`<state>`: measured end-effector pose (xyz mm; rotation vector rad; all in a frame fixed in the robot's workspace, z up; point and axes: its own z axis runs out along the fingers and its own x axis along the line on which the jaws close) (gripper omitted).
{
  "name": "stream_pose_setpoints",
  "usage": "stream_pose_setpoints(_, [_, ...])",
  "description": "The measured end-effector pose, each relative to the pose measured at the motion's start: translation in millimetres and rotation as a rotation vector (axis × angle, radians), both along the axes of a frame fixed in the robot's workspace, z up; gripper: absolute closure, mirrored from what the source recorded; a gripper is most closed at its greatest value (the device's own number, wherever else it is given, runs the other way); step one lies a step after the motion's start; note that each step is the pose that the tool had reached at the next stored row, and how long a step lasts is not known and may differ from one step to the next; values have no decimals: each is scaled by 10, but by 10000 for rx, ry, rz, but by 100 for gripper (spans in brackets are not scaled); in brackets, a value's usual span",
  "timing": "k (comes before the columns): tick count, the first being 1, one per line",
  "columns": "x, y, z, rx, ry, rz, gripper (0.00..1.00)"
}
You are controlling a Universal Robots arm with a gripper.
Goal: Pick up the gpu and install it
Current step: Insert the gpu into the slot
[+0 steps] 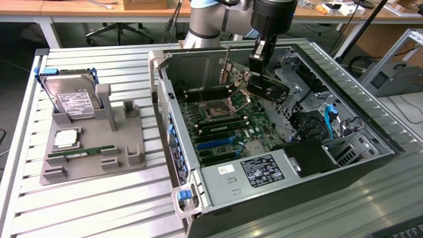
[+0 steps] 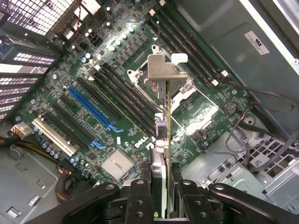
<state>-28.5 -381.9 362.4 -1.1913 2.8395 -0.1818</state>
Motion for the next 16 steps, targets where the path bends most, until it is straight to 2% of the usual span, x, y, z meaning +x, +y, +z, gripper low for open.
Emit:
stream_pose_setpoints(11, [-2, -1, -2, -45, 0, 310, 73])
stream_pose_setpoints(15, [-3, -1, -3, -63, -1, 870, 73])
stream_pose_setpoints(16, [-3, -1, -3, -100, 0, 1077, 73])
